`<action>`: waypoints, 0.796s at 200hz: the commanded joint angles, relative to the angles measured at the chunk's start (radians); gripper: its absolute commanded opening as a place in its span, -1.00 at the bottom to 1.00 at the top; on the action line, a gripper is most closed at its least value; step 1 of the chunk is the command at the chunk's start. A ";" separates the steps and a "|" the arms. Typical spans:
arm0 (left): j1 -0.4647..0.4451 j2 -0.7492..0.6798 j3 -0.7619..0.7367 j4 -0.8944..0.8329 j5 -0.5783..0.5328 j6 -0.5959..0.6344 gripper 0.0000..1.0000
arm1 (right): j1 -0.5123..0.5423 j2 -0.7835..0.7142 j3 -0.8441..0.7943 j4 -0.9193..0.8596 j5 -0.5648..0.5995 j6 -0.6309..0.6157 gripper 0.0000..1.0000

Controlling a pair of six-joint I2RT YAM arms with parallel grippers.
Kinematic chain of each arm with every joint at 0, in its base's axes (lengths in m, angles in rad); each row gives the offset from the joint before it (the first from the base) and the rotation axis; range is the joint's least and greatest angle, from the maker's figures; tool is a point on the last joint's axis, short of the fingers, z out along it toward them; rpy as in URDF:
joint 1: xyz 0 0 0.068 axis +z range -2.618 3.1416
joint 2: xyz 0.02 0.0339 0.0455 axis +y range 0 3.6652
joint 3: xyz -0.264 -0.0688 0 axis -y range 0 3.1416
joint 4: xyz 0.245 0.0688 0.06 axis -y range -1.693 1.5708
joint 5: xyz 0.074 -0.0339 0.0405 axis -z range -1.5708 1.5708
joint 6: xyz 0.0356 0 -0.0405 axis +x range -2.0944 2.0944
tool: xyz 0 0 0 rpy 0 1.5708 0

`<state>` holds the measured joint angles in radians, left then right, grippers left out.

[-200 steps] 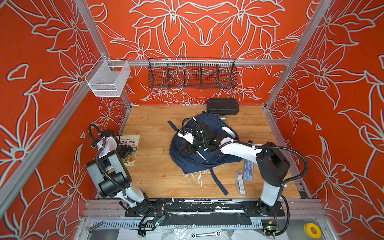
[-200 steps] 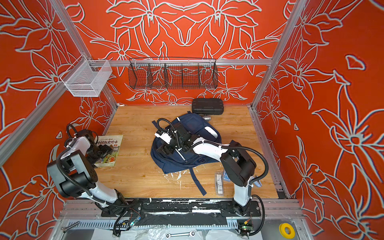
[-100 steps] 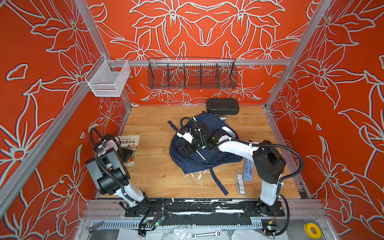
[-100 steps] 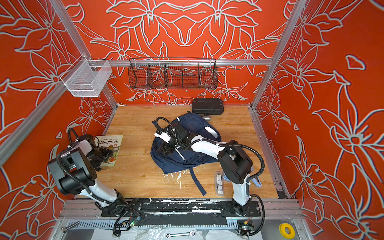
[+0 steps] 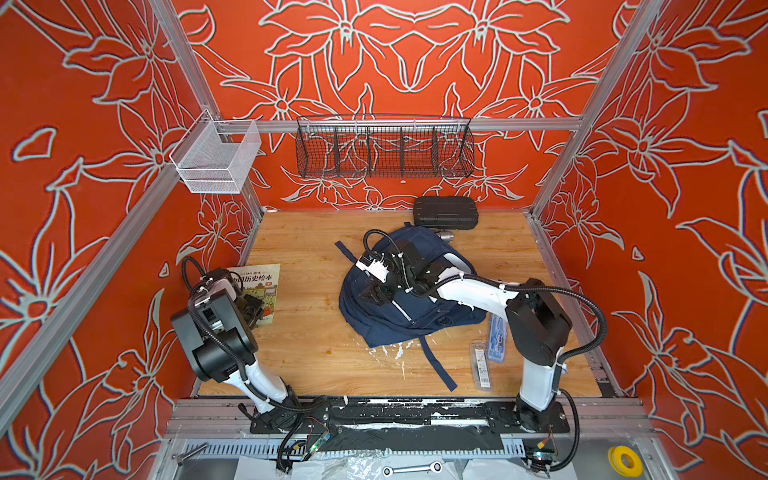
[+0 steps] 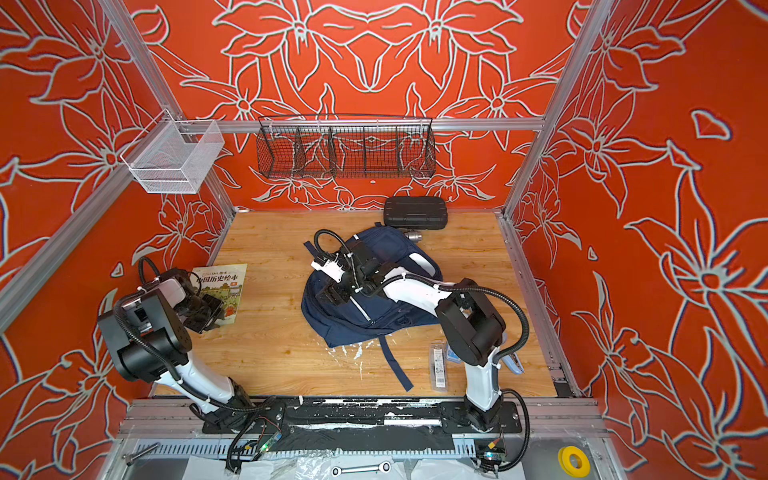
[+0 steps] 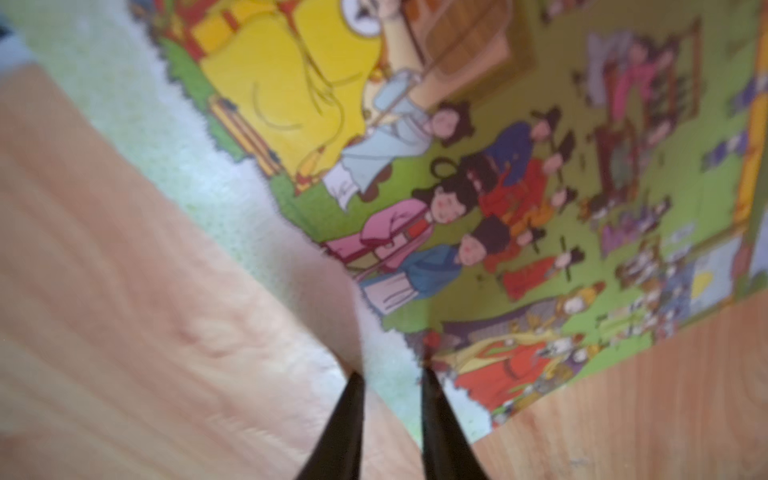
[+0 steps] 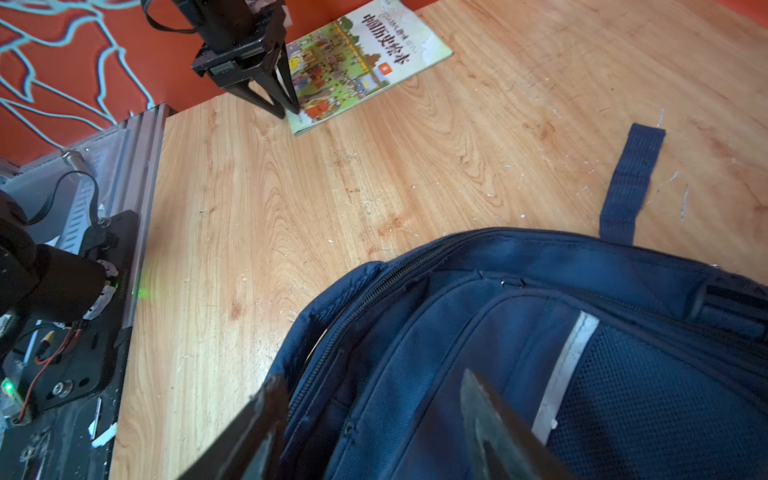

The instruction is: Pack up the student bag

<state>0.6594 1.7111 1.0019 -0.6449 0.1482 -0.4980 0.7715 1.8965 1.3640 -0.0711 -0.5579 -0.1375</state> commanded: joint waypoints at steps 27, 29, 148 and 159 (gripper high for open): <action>-0.064 0.050 -0.046 -0.015 0.175 -0.019 -0.67 | -0.019 0.039 0.043 -0.019 -0.030 0.004 0.37; -0.069 0.052 -0.043 -0.017 0.180 -0.020 -0.68 | -0.019 0.040 0.044 -0.020 -0.030 0.004 0.37; -0.239 0.036 0.235 -0.223 -0.019 0.113 0.32 | -0.028 0.055 0.061 -0.001 -0.039 0.047 0.37; -0.227 0.047 0.269 -0.239 -0.074 0.165 0.40 | -0.028 0.055 0.059 0.001 -0.040 0.049 0.38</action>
<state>0.4049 1.7538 1.1870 -0.7830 0.2302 -0.4648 0.7471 1.9427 1.4021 -0.0853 -0.5690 -0.1131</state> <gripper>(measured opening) 0.659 0.688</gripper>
